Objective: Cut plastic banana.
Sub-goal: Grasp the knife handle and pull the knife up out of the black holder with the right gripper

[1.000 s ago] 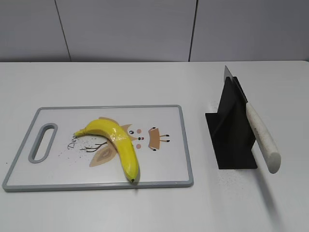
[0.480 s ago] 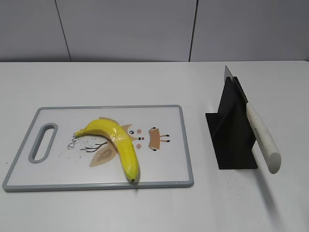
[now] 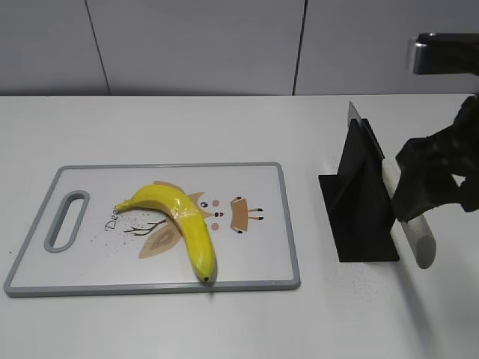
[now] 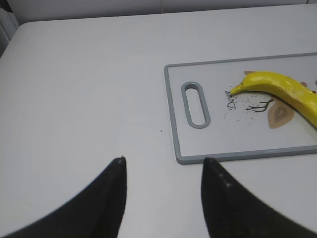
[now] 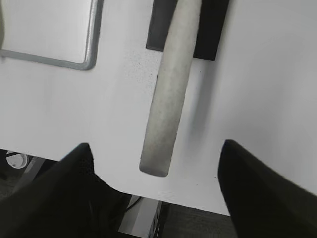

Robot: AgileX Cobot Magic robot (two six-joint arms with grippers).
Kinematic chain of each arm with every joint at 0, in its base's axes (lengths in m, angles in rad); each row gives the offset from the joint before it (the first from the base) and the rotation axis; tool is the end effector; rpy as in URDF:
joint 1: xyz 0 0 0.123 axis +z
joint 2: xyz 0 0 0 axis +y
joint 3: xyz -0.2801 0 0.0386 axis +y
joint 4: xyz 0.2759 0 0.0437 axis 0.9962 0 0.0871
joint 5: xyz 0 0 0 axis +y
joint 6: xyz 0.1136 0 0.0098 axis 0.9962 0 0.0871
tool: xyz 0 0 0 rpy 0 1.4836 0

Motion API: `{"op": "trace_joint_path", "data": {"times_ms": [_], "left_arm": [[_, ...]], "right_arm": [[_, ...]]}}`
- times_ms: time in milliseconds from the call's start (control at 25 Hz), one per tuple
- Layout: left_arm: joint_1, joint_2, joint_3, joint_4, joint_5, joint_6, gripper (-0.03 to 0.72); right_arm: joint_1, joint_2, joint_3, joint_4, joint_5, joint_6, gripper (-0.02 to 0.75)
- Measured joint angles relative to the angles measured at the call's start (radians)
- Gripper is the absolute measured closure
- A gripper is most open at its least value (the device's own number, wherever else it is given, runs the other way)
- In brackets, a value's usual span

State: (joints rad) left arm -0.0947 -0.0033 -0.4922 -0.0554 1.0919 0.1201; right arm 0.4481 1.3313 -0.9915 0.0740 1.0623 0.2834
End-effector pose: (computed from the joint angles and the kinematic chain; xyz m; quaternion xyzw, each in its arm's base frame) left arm 0.0404 -0.0095 0.2747 0.0938 0.8570 -0.0212 0.5063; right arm 0.2442 0.1256 0.2434 -0.0678 0.9889 0.0777 0.1068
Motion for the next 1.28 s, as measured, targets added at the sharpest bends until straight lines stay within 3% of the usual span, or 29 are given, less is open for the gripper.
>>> {"op": "trace_joint_path", "data": {"times_ms": [400, 800, 1000, 1280], "left_arm": [[0.0, 0.0, 0.0, 0.0, 0.0, 0.0, 0.216], [0.0, 0.0, 0.0, 0.0, 0.0, 0.0, 0.216], [0.0, 0.0, 0.0, 0.0, 0.0, 0.0, 0.216], [0.0, 0.0, 0.0, 0.0, 0.0, 0.0, 0.219]], "right_arm": [[0.0, 0.172, -0.002, -0.03, -0.081, 0.095, 0.163], [0.0, 0.258, -0.002, -0.063, -0.096, 0.137, 0.394], [0.0, 0.273, -0.002, -0.061, -0.102, 0.15, 0.575], [0.0, 0.227, -0.002, -0.06, -0.1, 0.154, 0.575]]}}
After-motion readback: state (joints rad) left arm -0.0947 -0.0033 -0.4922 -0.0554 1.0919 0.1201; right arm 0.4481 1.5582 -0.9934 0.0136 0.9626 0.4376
